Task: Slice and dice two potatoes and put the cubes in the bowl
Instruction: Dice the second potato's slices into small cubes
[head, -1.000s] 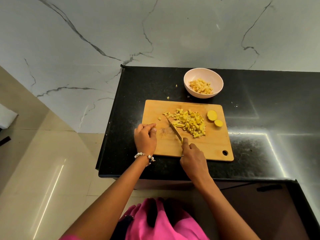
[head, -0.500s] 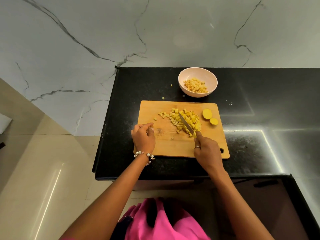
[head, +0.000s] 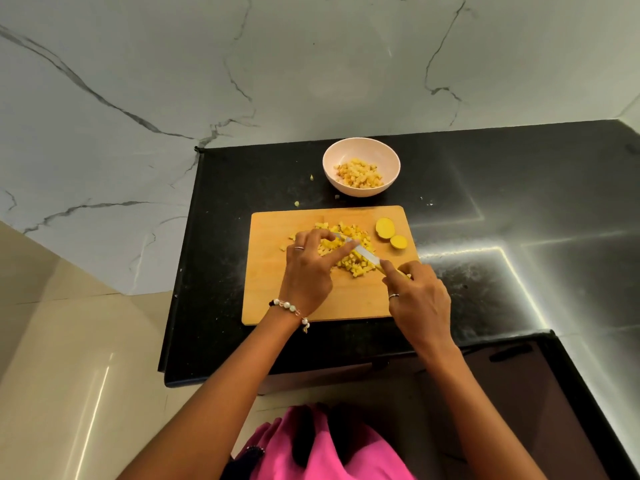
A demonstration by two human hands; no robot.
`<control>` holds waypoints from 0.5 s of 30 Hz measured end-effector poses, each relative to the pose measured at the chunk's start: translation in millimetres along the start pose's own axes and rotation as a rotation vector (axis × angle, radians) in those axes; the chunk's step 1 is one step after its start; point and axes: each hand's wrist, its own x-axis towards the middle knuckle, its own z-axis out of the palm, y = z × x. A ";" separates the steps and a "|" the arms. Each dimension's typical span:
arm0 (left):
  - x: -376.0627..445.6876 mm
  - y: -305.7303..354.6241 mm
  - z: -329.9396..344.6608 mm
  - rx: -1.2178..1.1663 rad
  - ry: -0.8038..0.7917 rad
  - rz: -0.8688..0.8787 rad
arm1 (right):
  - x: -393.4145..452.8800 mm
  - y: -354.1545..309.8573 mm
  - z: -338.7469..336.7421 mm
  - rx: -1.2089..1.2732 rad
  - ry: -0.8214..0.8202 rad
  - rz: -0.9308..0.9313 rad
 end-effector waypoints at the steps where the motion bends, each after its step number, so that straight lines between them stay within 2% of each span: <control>1: 0.7 2.2 2.9 0.091 -0.061 0.044 | 0.6 1.8 -1.3 -0.002 0.011 -0.012; 4: 4.8 5.1 13.5 0.261 -0.178 0.057 | 0.0 11.5 -6.3 0.049 0.008 0.039; 7: 12.6 0.6 19.3 0.282 -0.220 -0.012 | -5.7 25.4 -5.1 0.150 -0.022 0.106; 12: 21.6 0.5 24.8 0.131 -0.059 -0.056 | -12.9 45.0 -4.0 0.321 -0.135 0.233; 15: 38.6 11.9 26.3 -0.005 0.016 -0.161 | -11.8 53.0 -5.9 0.505 -0.147 0.348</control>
